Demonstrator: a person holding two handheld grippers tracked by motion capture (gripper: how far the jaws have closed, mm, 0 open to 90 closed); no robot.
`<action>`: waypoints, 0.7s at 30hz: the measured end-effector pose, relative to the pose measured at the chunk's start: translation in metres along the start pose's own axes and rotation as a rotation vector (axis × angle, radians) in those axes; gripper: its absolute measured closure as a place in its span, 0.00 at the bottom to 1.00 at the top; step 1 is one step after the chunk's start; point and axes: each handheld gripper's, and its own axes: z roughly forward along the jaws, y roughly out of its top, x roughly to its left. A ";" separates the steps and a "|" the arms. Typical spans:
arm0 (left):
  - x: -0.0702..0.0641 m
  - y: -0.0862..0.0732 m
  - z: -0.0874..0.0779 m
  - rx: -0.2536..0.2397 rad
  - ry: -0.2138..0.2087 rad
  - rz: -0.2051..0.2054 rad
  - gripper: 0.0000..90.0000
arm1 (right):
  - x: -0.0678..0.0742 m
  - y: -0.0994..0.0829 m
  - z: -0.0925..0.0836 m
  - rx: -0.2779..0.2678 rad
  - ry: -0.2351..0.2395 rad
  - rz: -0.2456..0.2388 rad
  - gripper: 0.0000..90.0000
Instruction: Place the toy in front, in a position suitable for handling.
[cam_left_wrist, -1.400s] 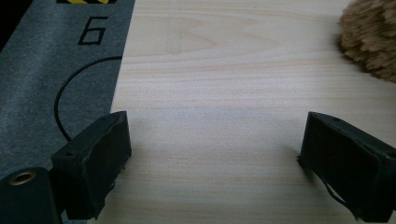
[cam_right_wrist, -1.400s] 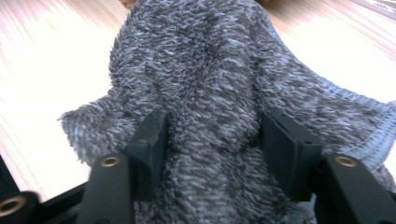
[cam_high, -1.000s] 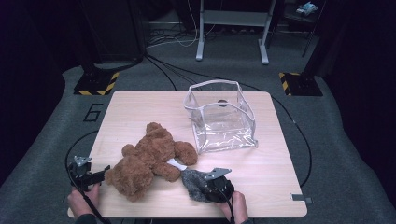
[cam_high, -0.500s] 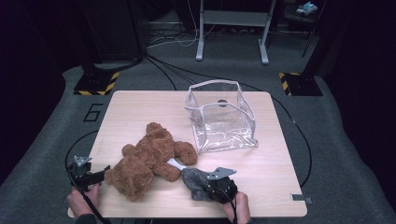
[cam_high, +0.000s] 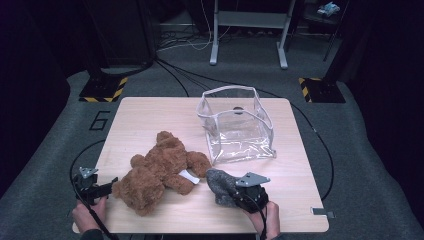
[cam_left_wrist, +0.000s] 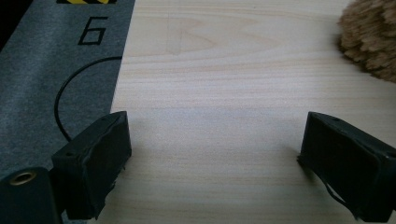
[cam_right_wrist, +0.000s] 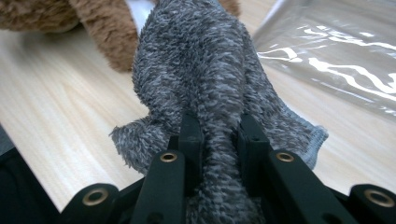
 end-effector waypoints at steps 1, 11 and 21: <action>0.000 0.000 0.000 -0.001 0.000 0.000 0.09 | -0.003 0.000 -0.003 -0.006 -0.005 0.004 0.84; 0.000 0.000 0.000 0.000 0.000 0.000 0.09 | -0.029 -0.003 -0.026 -0.041 -0.080 0.045 0.84; 0.000 0.000 0.000 0.000 0.000 -0.001 0.09 | -0.051 -0.011 -0.043 -0.050 -0.155 0.074 0.84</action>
